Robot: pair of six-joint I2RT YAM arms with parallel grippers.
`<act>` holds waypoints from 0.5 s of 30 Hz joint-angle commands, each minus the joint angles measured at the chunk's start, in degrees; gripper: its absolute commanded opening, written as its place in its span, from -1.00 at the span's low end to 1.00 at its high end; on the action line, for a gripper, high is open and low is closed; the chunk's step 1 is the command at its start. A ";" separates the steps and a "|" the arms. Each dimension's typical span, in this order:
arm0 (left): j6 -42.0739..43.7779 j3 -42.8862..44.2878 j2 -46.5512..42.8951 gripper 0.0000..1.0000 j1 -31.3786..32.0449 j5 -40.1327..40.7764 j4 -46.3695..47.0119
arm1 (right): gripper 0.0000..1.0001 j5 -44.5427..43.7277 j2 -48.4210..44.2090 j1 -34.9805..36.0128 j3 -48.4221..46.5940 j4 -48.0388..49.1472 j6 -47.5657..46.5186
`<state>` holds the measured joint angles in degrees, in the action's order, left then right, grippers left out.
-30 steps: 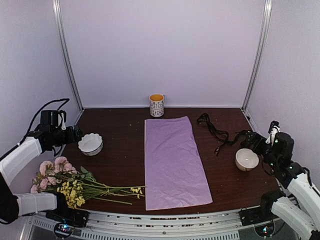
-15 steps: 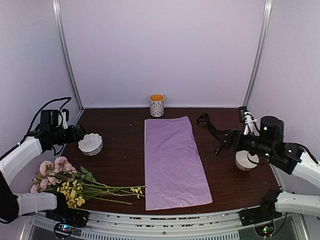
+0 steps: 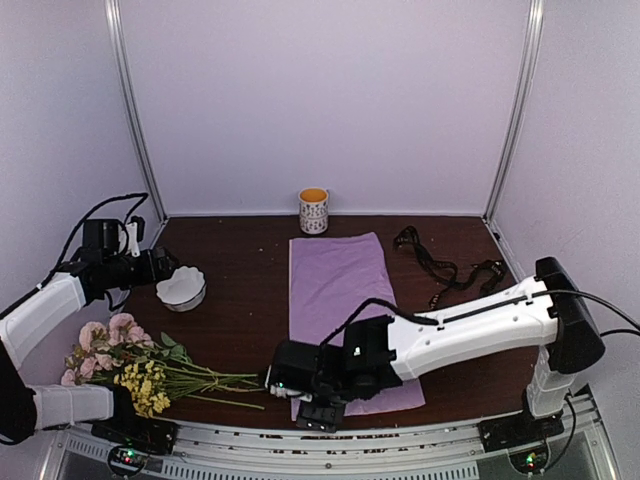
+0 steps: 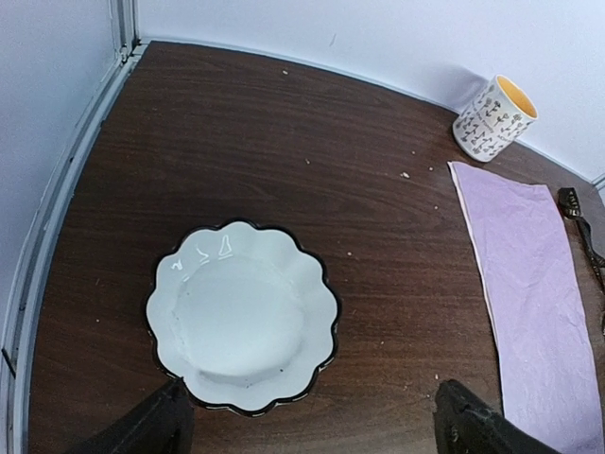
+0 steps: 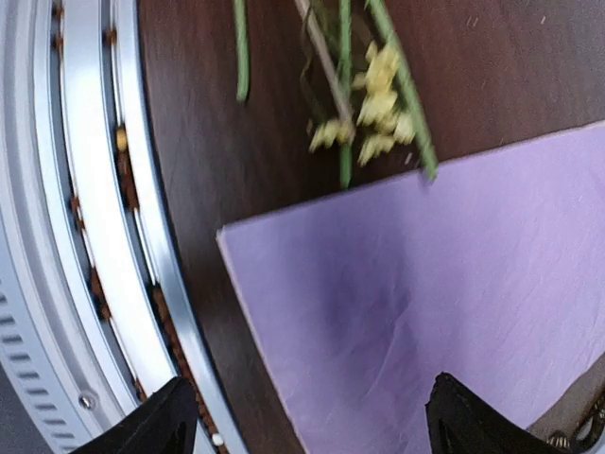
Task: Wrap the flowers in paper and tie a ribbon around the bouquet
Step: Pick up the corner of the folded wrapping paper from the center of the board.
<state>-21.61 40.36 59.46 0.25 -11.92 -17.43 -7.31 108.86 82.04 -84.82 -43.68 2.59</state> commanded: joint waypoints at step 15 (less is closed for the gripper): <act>-0.12 -0.21 -0.84 0.81 0.80 -1.97 3.46 | 0.32 -17.57 -6.34 4.09 23.29 -12.58 -5.27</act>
<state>-21.61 40.36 59.44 0.75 -13.72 -16.45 -20.40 103.92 85.91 -63.29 -56.99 -1.98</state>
